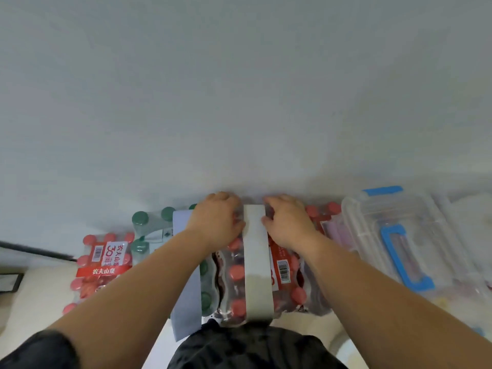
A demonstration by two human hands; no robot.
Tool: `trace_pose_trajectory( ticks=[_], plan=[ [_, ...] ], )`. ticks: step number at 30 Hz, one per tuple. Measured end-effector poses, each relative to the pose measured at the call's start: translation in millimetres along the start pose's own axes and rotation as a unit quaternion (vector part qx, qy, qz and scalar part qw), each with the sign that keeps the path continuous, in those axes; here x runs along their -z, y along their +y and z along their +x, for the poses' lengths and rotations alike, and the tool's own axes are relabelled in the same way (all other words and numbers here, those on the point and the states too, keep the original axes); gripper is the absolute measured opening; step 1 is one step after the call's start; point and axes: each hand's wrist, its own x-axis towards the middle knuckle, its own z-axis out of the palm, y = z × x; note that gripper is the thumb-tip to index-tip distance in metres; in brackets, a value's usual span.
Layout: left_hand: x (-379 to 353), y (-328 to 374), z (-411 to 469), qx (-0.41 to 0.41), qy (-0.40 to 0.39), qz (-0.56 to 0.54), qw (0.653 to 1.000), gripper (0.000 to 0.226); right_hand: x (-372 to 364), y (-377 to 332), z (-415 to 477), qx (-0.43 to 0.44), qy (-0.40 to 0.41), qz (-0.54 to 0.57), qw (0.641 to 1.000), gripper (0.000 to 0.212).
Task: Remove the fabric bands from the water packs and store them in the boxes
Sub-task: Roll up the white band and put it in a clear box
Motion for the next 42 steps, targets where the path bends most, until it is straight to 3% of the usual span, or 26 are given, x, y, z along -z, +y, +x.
trace_pose_trajectory(
  ticks=[6,10,14,20,25,30,35,42],
  plan=[
    [-4.7,-9.4,6.8,-0.027,-0.037,0.029,0.999,0.054,-9.2,-9.7,7.7,0.004,0.069,0.016,0.997,0.023],
    [1.5,-11.8,-1.0,-0.019,0.001,-0.112,0.993,0.049,-4.4,-13.2,-0.9,0.02,0.082,0.096,0.992,0.004],
    [15.8,-2.9,-23.3,-0.031,0.005,-0.276,0.961,0.02,1.9,-12.3,-26.8,0.055,0.072,0.176,0.98,0.011],
    [33.4,24.2,-71.4,-0.028,0.033,-0.379,0.924,0.018,17.5,-13.5,-78.4,0.09,0.099,0.248,0.959,0.005],
    [47.4,62.6,-131.0,-0.034,0.099,-0.498,0.861,0.025,39.4,-8.0,-133.9,0.171,0.083,0.386,0.903,0.012],
    [42.5,102.2,-175.7,-0.037,0.164,-0.52,0.837,0.027,51.6,7.5,-181.7,0.215,0.06,0.446,0.867,0.006],
    [25.8,145.7,-203.2,-0.025,0.181,-0.519,0.835,0.027,46.8,38.1,-212.0,0.203,0.059,0.475,0.854,0.007],
    [5.0,187.8,-228.8,-0.029,0.192,-0.564,0.802,0.024,39.5,73.2,-254.7,0.195,0.044,0.539,0.819,0.011]
  ],
)
